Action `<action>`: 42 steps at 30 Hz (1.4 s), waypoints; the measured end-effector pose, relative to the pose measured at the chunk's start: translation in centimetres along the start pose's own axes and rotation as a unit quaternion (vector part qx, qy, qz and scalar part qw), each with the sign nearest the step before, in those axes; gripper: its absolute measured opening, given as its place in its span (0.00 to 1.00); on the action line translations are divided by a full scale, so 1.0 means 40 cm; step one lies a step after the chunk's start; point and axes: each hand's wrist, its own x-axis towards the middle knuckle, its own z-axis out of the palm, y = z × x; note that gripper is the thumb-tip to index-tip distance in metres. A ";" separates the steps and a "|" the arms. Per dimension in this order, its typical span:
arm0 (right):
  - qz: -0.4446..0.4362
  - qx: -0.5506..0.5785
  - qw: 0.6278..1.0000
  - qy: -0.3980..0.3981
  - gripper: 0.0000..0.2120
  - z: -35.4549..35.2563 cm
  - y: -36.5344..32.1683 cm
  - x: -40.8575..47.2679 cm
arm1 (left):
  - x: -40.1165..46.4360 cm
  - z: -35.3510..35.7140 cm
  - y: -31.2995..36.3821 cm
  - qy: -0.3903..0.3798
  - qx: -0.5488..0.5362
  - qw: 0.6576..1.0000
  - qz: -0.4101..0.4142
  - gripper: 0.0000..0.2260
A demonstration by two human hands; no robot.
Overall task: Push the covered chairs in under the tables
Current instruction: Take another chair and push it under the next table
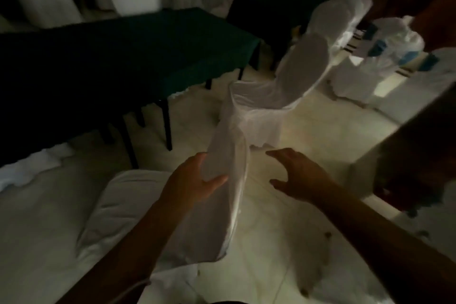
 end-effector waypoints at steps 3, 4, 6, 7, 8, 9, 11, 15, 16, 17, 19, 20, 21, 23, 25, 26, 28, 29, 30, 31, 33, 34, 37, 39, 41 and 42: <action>-0.071 0.001 0.997 -0.012 0.36 -0.020 0.028 0.178 | 0.033 -0.001 0.005 0.037 -0.026 0.997 -0.066 0.43; -0.105 0.002 0.994 -0.020 0.36 -0.018 0.031 0.244 | 0.042 0.000 0.002 0.054 -0.031 0.993 -0.095 0.44; -0.152 -0.003 0.988 -0.029 0.38 -0.014 0.035 0.332 | 0.050 0.000 0.003 0.078 -0.018 0.988 -0.130 0.44; -0.180 -0.007 0.983 -0.033 0.39 -0.011 0.038 0.370 | 0.054 0.003 0.000 0.096 -0.006 0.985 -0.146 0.42; -0.219 -0.009 0.975 -0.037 0.39 -0.006 0.037 0.423 | 0.057 0.010 0.002 0.123 0.005 0.978 -0.169 0.40; -0.265 -0.008 0.963 -0.052 0.37 0.001 0.035 0.476 | 0.057 0.019 0.008 0.150 0.015 0.969 -0.198 0.39; -0.339 0.022 0.934 -0.110 0.24 -0.005 0.020 0.564 | 0.059 0.038 0.020 0.190 0.032 0.949 -0.248 0.38; -0.473 0.006 0.865 -0.166 0.30 0.003 -0.011 0.684 | 0.044 0.086 0.098 0.263 0.081 0.906 -0.322 0.37; -0.520 -0.004 0.836 -0.174 0.34 0.000 -0.014 0.702 | 0.040 0.105 0.130 0.281 0.084 0.892 -0.344 0.37; -0.559 -0.014 0.808 -0.185 0.38 -0.008 -0.009 0.711 | 0.037 0.121 0.164 0.298 0.076 0.878 -0.367 0.36; -0.592 -0.013 0.782 -0.195 0.43 -0.006 -0.011 0.731 | 0.024 0.148 0.223 0.312 0.068 0.861 -0.396 0.36; -0.607 -0.009 0.770 -0.196 0.44 -0.004 -0.013 0.738 | 0.017 0.165 0.251 0.314 0.072 0.852 -0.413 0.37; -0.624 -0.012 0.756 -0.197 0.43 -0.004 -0.014 0.742 | 0.010 0.186 0.277 0.313 0.076 0.840 -0.436 0.38; -0.650 -0.002 0.733 -0.200 0.43 -0.002 -0.013 0.750 | 0.003 0.227 0.316 0.305 0.074 0.822 -0.475 0.41; -0.669 0.009 0.715 -0.203 0.43 0.014 -0.013 0.757 | 0.001 0.263 0.340 0.307 0.069 0.805 -0.503 0.43; -0.670 0.013 0.714 -0.202 0.43 0.027 -0.012 0.762 | 0.003 0.281 0.341 0.302 0.072 0.802 -0.510 0.44; -0.676 0.010 0.709 -0.203 0.41 0.051 -0.008 0.764 | 0.001 0.313 0.342 0.286 0.083 0.796 -0.527 0.44; -0.675 0.008 0.710 -0.199 0.40 0.062 -0.006 0.767 | 0.001 0.325 0.336 0.271 0.088 0.798 -0.532 0.43; -0.677 0.006 0.709 -0.196 0.38 0.074 -0.008 0.768 | -0.002 0.336 0.327 0.252 0.101 0.802 -0.533 0.41; -0.677 0.004 0.708 -0.199 0.36 0.090 -0.003 0.765 | -0.005 0.356 0.320 0.239 0.119 0.804 -0.531 0.37; -0.675 0.011 0.714 -0.187 0.32 0.105 -0.002 0.770 | -0.006 0.363 0.302 0.240 0.171 0.798 -0.526 0.28; -0.674 0.007 0.717 -0.177 0.29 0.111 0.001 0.771 | -0.003 0.368 0.299 0.246 0.187 0.791 -0.527 0.24; -0.663 -0.018 0.734 -0.145 0.24 0.117 0.002 0.770 | 0.003 0.367 0.289 0.254 0.218 0.776 -0.534 0.18; -0.662 -0.026 0.738 -0.129 0.23 0.123 0.002 0.768 | 0.004 0.367 0.284 0.247 0.240 0.767 -0.542 0.17; -0.667 -0.035 0.735 -0.115 0.25 0.128 -0.001 0.765 | 0.005 0.365 0.276 0.240 0.258 0.763 -0.542 0.16; -0.671 -0.042 0.733 -0.107 0.26 0.129 -0.003 0.765 | 0.004 0.364 0.275 0.234 0.262 0.763 -0.542 0.15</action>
